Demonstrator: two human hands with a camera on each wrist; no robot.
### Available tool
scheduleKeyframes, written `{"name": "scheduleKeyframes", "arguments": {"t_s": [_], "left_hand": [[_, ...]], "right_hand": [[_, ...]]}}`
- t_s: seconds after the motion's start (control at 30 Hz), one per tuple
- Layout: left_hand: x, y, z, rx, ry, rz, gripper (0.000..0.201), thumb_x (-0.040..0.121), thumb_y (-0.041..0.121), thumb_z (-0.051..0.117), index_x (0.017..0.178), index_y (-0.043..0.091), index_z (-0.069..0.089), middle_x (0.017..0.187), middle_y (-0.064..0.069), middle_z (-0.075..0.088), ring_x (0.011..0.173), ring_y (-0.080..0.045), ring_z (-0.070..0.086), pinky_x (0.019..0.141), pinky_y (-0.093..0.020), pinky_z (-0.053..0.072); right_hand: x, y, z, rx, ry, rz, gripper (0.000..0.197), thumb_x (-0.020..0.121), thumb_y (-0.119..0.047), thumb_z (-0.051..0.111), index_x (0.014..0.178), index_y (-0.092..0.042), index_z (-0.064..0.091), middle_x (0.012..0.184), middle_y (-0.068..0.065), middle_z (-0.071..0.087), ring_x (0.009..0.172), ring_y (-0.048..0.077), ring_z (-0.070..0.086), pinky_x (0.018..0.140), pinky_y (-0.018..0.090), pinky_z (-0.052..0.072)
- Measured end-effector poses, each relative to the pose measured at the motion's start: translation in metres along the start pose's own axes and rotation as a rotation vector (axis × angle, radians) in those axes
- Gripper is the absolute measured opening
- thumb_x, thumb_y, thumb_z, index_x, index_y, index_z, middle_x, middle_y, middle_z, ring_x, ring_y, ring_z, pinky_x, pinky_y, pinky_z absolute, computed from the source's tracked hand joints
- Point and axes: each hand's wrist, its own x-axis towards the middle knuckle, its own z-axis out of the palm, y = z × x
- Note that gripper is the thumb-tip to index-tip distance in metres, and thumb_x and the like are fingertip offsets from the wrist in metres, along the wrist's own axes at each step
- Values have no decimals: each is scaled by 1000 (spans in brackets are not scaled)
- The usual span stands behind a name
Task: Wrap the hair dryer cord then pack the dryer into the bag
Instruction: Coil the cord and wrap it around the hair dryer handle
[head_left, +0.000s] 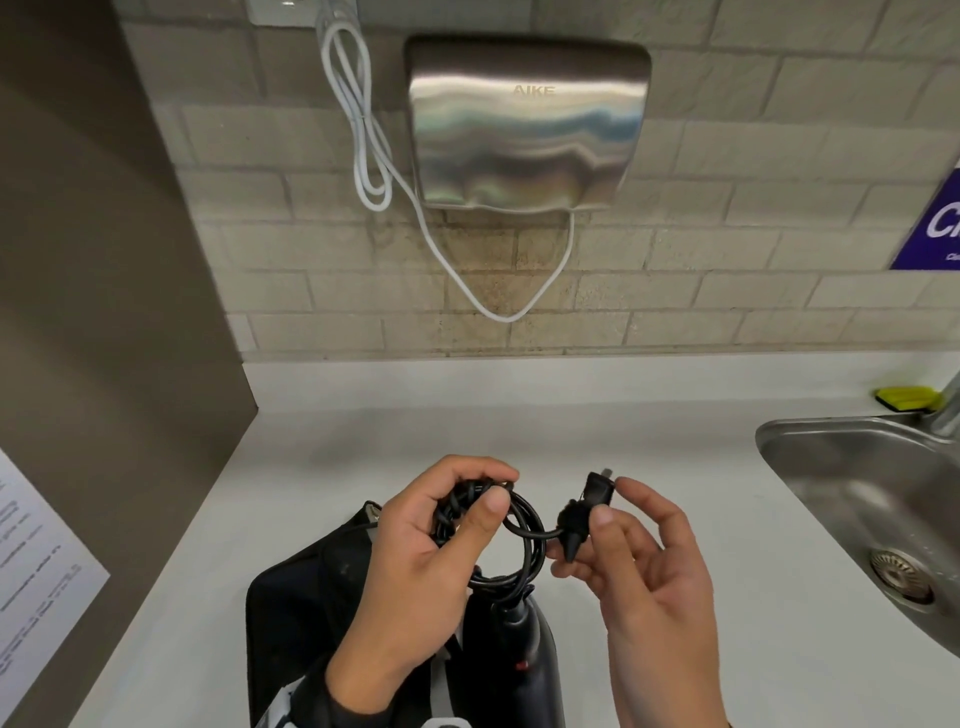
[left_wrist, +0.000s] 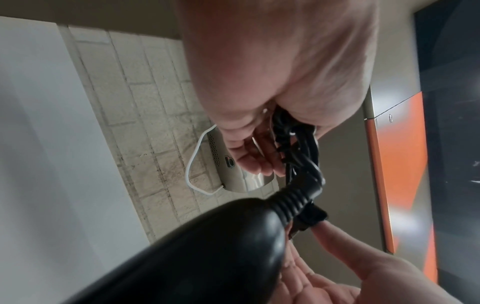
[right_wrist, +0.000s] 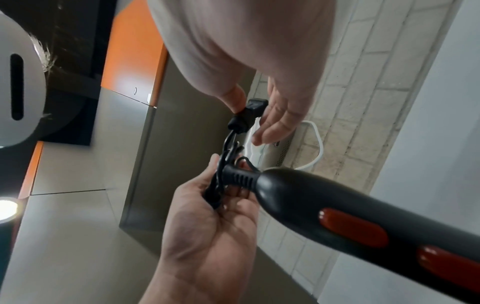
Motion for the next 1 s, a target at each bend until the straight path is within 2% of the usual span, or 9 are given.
{"name": "scheduleKeyframes", "arguments": {"t_s": [0.27,0.4,0.47,0.57,0.67,0.77,0.9,0.97,1.0], "left_hand": [[1,-4,-2,-35,51,-2,23,86,43,58,92,27,73,86,6,71,82,-13,65,77,-18,48],[4,0,-4,-34,24,-19,25,86,41,60,93,21,73,86,-5,72,79,-17,67,75,-21,52],[7,3,-3,-49,-12,-29,25,85,38,63,92,16,72,85,-12,73,66,-20,66,67,-25,54],[10,7,-2,-48,-57,-50,22,87,33,66,91,12,71,86,-9,75,48,-17,58,57,-23,50],[13,11,2,-22,-97,-57,16,92,26,68,90,10,71,85,-5,77,43,-16,54,54,-21,47],[15,18,7,11,-138,-56,19,87,27,65,90,10,71,83,-5,77,41,-13,53,52,-23,47],[15,26,16,38,-221,-71,16,88,26,68,93,12,71,85,-7,76,44,-12,55,54,-24,48],[14,30,23,31,-282,-94,10,90,22,70,96,14,70,91,-5,76,47,-13,59,58,-27,51],[14,32,27,17,-316,-110,9,90,21,70,97,15,69,94,-4,77,48,-14,61,60,-28,53]], "right_hand": [[0,11,-11,9,-161,190,51,61,-16,75,109,-6,61,79,22,61,59,26,65,45,31,52],[-1,9,-27,-58,-286,130,65,39,-36,93,92,-8,70,93,18,69,68,30,64,55,34,53],[0,5,-37,-106,-371,77,67,45,-50,92,93,-10,70,96,14,70,72,29,64,62,35,53],[-1,7,-55,-44,-468,110,67,57,-50,88,103,-6,67,98,16,69,79,31,64,63,38,51],[-4,11,-64,70,-459,356,77,53,-51,89,96,6,61,81,26,64,63,33,59,50,36,47],[-11,22,-65,-62,-332,698,85,43,-46,90,94,11,52,66,31,60,43,28,55,40,26,41],[-18,23,-58,-160,-300,1037,74,51,-32,82,104,10,52,72,31,65,47,32,62,46,30,49],[-15,25,-52,-85,-249,1109,86,36,-33,83,103,14,59,75,33,64,44,34,61,43,32,50],[-14,24,-44,-12,-248,1126,81,33,-39,79,91,15,64,74,32,64,42,34,60,42,32,50]]}}
